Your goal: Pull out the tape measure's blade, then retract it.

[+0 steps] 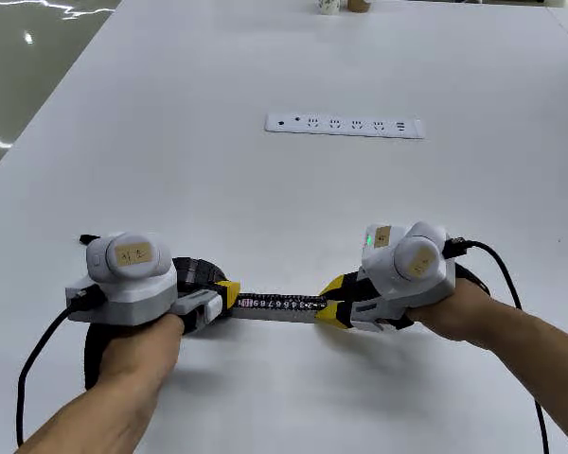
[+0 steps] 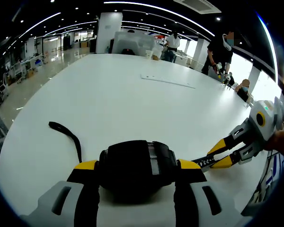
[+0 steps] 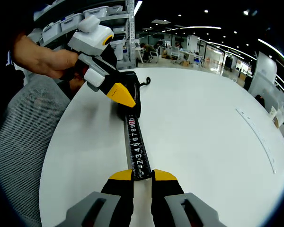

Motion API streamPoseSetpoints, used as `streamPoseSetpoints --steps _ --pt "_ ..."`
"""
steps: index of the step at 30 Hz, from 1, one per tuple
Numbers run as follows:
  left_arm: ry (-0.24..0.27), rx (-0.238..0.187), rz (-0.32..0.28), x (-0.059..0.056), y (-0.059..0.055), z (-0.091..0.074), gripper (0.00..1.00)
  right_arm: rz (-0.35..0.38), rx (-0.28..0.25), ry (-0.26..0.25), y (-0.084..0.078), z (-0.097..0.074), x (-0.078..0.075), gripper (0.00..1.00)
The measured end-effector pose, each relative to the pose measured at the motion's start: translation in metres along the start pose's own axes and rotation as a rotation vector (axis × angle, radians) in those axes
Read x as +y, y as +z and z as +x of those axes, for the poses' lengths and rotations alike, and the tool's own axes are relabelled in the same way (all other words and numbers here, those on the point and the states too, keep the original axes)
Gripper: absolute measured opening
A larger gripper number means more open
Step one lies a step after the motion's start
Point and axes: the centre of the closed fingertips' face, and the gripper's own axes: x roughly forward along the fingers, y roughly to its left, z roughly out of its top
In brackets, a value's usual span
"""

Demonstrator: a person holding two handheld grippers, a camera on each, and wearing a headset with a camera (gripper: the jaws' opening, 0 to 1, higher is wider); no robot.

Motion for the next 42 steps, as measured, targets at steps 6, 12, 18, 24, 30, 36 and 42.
streamPoseSetpoints --steps 6,12,18,24,30,36,42 --pt "-0.001 0.001 -0.001 0.000 0.000 0.000 0.58 -0.002 -0.005 0.006 0.005 0.006 0.001 0.10" --pt "0.000 0.001 -0.001 0.001 0.000 0.001 0.59 0.001 -0.008 0.009 0.008 0.008 0.002 0.10" --pt "0.000 0.002 -0.002 0.001 0.000 0.000 0.59 0.001 -0.013 0.012 0.011 0.012 0.003 0.10" --pt "-0.001 0.003 -0.004 0.002 -0.001 0.001 0.59 0.000 -0.020 0.018 0.017 0.018 0.004 0.10" --pt "-0.002 0.003 -0.006 0.003 0.000 0.002 0.59 -0.004 -0.022 0.022 0.021 0.023 0.005 0.10" --pt "-0.003 0.005 -0.005 0.003 0.000 0.003 0.59 -0.003 -0.027 0.025 0.025 0.027 0.006 0.10" --pt "-0.004 0.005 -0.007 0.004 0.000 0.004 0.59 -0.004 -0.031 0.028 0.030 0.032 0.007 0.10"
